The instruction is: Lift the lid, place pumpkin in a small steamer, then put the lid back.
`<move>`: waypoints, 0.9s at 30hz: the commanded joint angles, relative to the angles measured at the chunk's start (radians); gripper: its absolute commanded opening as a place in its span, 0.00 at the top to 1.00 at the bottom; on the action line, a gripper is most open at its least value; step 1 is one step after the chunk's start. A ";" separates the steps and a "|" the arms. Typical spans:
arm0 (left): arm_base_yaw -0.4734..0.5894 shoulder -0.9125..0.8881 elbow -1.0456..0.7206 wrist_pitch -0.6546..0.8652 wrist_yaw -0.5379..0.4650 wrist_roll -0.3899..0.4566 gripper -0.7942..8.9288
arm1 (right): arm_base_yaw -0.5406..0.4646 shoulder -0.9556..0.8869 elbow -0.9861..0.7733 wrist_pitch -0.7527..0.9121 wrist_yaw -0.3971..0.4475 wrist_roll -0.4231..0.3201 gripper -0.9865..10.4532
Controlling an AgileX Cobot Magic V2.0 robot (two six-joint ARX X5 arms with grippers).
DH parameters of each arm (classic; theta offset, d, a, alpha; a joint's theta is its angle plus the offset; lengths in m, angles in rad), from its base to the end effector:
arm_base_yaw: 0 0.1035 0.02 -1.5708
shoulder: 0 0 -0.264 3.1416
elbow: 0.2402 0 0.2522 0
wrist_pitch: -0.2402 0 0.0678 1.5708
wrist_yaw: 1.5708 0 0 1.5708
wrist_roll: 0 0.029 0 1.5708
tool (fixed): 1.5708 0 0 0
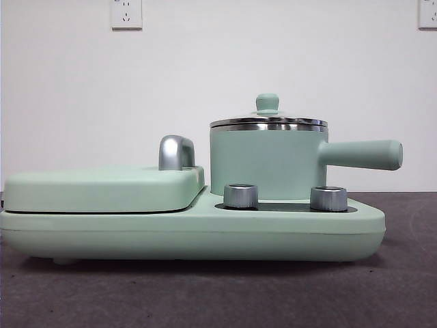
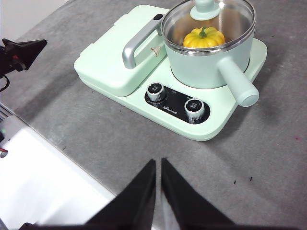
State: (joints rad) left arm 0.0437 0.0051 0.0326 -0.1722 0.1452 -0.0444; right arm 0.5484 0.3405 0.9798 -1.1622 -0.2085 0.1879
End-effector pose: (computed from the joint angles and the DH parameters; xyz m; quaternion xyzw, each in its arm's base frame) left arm 0.0948 -0.0001 0.1576 -0.0289 0.0731 -0.0490 0.9957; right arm 0.0099 0.0131 0.3379 0.0407 0.2871 0.3314 0.8978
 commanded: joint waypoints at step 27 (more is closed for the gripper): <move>0.002 -0.002 -0.019 -0.008 -0.003 0.007 0.91 | -0.567 -0.260 -0.853 1.005 0.261 -0.201 0.90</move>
State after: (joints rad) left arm 0.0437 0.0051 0.0326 -0.1722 0.1452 -0.0444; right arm -0.0181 0.0895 0.1303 -0.1719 0.0536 -0.0040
